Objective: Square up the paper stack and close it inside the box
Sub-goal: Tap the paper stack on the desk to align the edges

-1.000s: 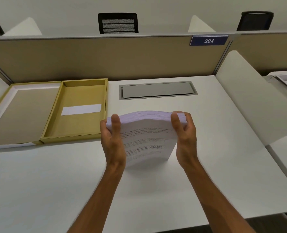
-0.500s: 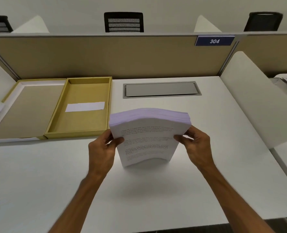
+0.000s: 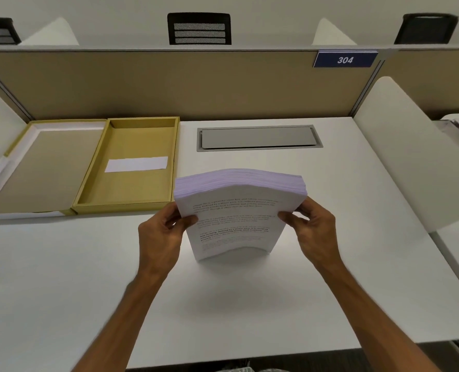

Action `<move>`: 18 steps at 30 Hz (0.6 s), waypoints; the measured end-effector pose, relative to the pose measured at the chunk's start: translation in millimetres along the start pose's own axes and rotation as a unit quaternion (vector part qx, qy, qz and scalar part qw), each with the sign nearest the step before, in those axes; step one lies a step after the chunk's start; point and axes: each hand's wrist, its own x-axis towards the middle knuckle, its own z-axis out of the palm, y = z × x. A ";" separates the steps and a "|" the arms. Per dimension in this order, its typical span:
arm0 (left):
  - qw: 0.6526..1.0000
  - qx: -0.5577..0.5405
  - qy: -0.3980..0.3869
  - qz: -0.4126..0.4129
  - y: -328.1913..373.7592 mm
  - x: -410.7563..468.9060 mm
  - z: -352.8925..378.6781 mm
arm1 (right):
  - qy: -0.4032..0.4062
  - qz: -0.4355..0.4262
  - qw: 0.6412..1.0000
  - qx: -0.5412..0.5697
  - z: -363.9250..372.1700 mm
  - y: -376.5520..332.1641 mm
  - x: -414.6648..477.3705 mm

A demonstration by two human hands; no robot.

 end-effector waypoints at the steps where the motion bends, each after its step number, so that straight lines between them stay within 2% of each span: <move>1: 1.000 0.001 -0.001 0.002 -0.8 -0.7 -0.4 | -0.004 0.001 1.000 0.004 0.1 1.3 -1.2; 8: 1.000 0.002 -0.002 0.002 -3.8 5.0 1.3 | 0.000 0.002 1.000 0.009 0.3 -0.1 -0.6; 12: 0.999 -0.039 -0.009 -0.032 -5.6 1.0 6.0 | -0.009 0.020 0.999 0.024 5.3 1.2 -4.5; 14: 0.995 -0.083 -0.034 -0.051 -4.1 -2.8 8.6 | -0.002 0.021 0.999 0.028 9.8 1.2 -7.6; 16: 0.982 -0.172 -0.058 -0.056 1.3 -6.2 12.5 | 0.001 0.027 0.996 0.081 15.7 -2.3 -11.3; 18: 0.968 -0.245 -0.036 -0.038 15.4 -4.5 18.7 | 0.009 0.026 0.989 0.146 24.0 -10.4 -11.7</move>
